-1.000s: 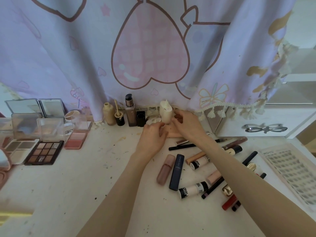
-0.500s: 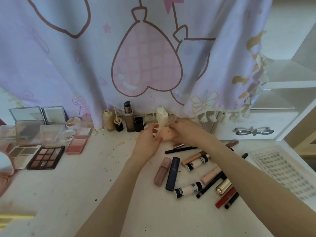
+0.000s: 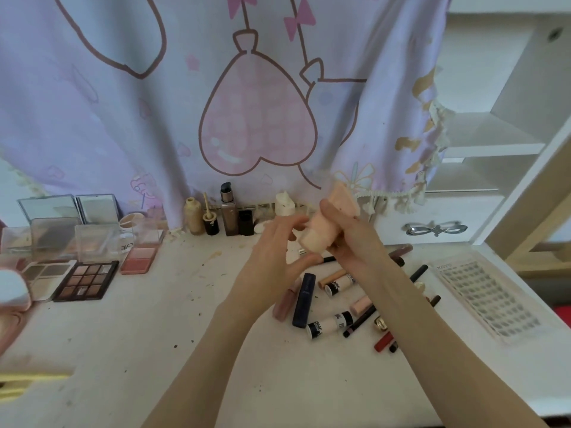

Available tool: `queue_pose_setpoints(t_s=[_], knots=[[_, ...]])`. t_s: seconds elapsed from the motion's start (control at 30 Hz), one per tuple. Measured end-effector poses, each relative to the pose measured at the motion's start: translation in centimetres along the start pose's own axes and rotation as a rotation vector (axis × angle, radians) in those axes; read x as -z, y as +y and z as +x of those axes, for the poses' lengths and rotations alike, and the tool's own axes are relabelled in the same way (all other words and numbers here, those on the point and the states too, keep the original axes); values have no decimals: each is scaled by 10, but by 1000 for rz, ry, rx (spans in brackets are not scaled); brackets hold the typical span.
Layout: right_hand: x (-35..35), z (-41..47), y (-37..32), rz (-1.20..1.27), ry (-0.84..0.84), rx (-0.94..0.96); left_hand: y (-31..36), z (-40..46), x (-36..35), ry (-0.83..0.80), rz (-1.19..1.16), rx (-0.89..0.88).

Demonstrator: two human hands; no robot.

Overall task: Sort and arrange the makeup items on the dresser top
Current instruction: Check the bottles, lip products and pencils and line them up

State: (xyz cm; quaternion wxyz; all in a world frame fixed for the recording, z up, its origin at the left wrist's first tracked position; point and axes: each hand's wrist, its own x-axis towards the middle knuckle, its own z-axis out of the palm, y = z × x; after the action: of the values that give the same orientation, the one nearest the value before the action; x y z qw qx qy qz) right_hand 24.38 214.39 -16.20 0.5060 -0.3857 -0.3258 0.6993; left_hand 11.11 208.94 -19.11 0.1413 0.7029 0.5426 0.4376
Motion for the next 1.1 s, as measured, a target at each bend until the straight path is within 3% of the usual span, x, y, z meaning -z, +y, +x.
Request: queue_pose_setpoints(t_s=[0.13, 0.33, 0.53, 0.7, 0.87, 1.03, 1.1], knots=[[4, -12, 7, 154, 40, -29, 7, -7, -8, 43, 145, -93], [19, -28, 7, 93, 87, -63, 13, -12, -9, 78, 202, -129], [22, -46, 18, 11, 61, -25, 15, -21, -17, 38, 276, 105], [32, -52, 21, 48, 91, -49, 19, -21, -18, 99, -60, 288], [42, -55, 20, 122, 157, -110, 8, -35, -18, -93, -124, -87], [50, -60, 21, 156, 120, -132, 6, -34, -17, -138, -42, 128], [54, -60, 22, 149, 106, -132, 9, -34, -18, -122, -117, 153]])
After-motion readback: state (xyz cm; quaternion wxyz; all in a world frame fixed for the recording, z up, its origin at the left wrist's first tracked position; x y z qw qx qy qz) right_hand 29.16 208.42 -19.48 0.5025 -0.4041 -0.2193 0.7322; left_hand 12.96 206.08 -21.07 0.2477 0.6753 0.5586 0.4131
